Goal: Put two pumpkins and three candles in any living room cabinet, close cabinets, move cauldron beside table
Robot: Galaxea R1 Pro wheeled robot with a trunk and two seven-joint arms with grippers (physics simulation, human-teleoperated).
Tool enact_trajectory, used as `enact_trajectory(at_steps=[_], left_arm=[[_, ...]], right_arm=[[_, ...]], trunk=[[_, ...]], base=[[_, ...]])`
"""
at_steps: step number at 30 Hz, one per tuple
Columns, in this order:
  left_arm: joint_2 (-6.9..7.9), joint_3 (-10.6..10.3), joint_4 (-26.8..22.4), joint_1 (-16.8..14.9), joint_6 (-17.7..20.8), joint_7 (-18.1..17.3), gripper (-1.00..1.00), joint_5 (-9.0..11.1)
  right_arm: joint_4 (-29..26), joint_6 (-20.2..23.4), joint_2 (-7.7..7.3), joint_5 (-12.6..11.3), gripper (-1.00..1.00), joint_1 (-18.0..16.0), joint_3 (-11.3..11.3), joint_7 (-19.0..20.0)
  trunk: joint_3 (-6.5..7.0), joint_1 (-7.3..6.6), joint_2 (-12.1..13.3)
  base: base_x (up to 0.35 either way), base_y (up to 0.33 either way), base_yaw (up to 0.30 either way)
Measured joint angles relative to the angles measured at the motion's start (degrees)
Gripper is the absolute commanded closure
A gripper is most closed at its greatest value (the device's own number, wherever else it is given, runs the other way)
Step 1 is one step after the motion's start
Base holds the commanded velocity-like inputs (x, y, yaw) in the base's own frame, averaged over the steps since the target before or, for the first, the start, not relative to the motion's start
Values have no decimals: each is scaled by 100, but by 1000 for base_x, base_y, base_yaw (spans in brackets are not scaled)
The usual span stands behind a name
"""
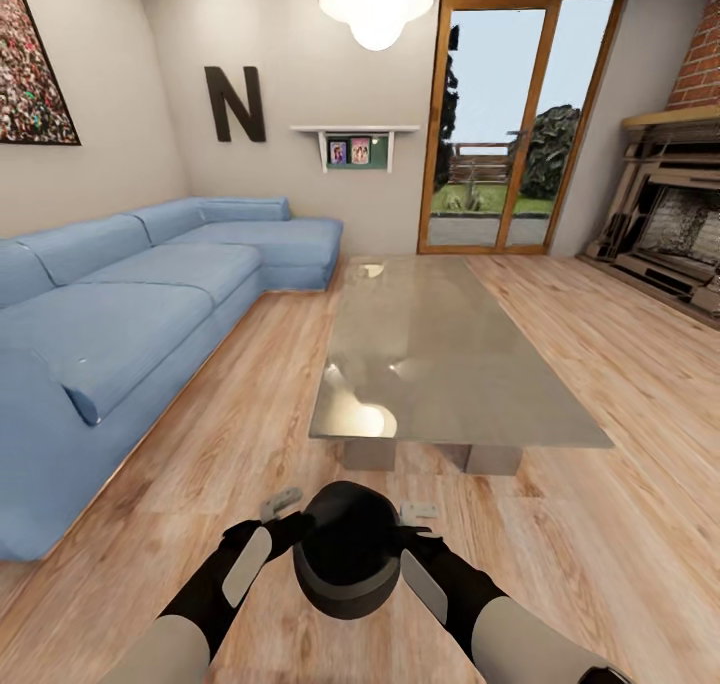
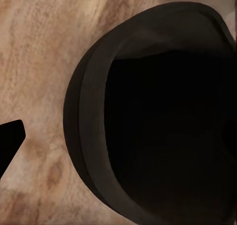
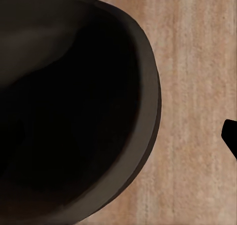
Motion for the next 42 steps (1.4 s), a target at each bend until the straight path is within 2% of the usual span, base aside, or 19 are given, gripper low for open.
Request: enact_trajectory(at_steps=[5,14,19,26,42], left_arm=[[33,9,0,-1,1,0,-100,-3],[53,9,0,-1,1,0,-100,-8],[140,29,4,-1,2,0,-100,3],[151,162,0,-1,1,0,-100,6],[167,194,0,-1,1,0,-100,-11]], right_arm=[[-16,-14,-6,1,-100,0,4,11],[-16,-10,-7,4,-100,0,-2,12],[-16,-23,-1,1,-100,0,-4,11],[-16,-24,0,0,-100,0,-4,4],[-16,38,0,1,-100,1,-3,6]], trunk=[[111,-10,7],[310,-36,19],[421,-47,26],[577,-67,35],[931,-106,57]], base=[[-232,58,0],[-29,7,0],[-141,62,0],[-57,24,0],[-49,5,0]])
